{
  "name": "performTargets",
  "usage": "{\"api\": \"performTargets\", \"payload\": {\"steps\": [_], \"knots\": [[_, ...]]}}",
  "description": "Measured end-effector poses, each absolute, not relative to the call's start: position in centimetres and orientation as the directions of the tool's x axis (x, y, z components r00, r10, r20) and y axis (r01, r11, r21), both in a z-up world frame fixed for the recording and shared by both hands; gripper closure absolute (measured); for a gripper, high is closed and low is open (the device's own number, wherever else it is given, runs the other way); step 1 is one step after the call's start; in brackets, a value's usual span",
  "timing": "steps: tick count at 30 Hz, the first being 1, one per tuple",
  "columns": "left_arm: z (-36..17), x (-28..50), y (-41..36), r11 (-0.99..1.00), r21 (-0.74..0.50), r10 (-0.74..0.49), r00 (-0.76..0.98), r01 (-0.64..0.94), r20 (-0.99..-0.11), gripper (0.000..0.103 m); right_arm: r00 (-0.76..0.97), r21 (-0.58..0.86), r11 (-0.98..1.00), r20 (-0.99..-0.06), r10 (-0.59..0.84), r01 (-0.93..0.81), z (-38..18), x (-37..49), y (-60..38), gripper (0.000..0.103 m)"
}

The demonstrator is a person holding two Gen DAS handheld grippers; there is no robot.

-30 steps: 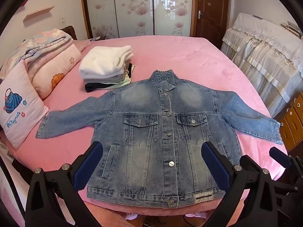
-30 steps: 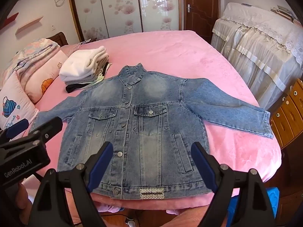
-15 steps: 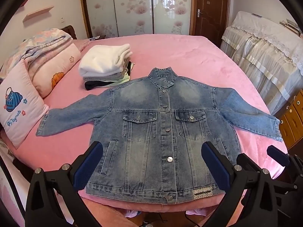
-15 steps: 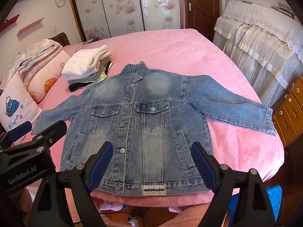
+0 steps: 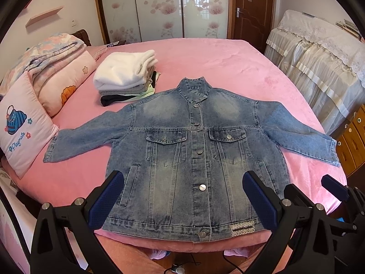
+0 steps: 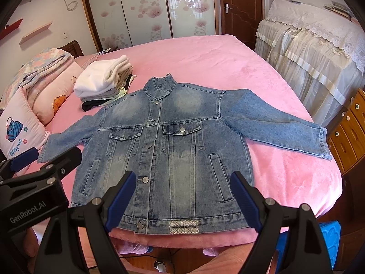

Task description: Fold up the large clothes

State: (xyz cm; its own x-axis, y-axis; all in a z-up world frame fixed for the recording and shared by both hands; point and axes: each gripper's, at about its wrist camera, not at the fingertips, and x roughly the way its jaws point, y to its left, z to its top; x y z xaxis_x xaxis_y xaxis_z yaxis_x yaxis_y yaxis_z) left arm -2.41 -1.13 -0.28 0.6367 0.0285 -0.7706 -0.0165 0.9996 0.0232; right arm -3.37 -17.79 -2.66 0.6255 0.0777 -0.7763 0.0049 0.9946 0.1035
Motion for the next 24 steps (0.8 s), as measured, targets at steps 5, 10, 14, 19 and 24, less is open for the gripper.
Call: {"api": "performTargets", "payload": {"steps": [5,10,14,19,24], "knots": [[-0.3,-2.5,-1.2,1.0,0.021,0.026,0.644,-0.016,-0.765,0.0,0.624,0.103,0.995,-0.777,0.078,0.004,-2.7,-3.4,-17.8,0.018],[0.0,-2.6,-1.3,1.0,0.014,0.019,0.663,-0.014,-0.748,0.0,0.621,0.102,0.995,-0.78,0.082,-0.002,-3.0,-3.5,-17.7,0.018],[0.1,-2.7,-1.8,1.0,0.011,0.006,0.676,0.002,-0.737,0.0,0.617,0.099,0.995,-0.782,0.084,-0.009,-3.2,-3.3,-17.7,0.018],[-0.2,-2.7,-2.9,0.998,0.052,0.02,0.667,0.027,-0.745,0.0,0.616,0.098,0.995,-0.784,0.083,-0.01,-3.3,-3.2,-17.7,0.018],[-0.3,-2.8,-3.0,0.998,0.044,0.004,0.665,0.043,-0.747,0.0,0.611,0.104,0.995,-0.787,0.088,-0.009,-3.6,-3.3,-18.0,0.018]]}}
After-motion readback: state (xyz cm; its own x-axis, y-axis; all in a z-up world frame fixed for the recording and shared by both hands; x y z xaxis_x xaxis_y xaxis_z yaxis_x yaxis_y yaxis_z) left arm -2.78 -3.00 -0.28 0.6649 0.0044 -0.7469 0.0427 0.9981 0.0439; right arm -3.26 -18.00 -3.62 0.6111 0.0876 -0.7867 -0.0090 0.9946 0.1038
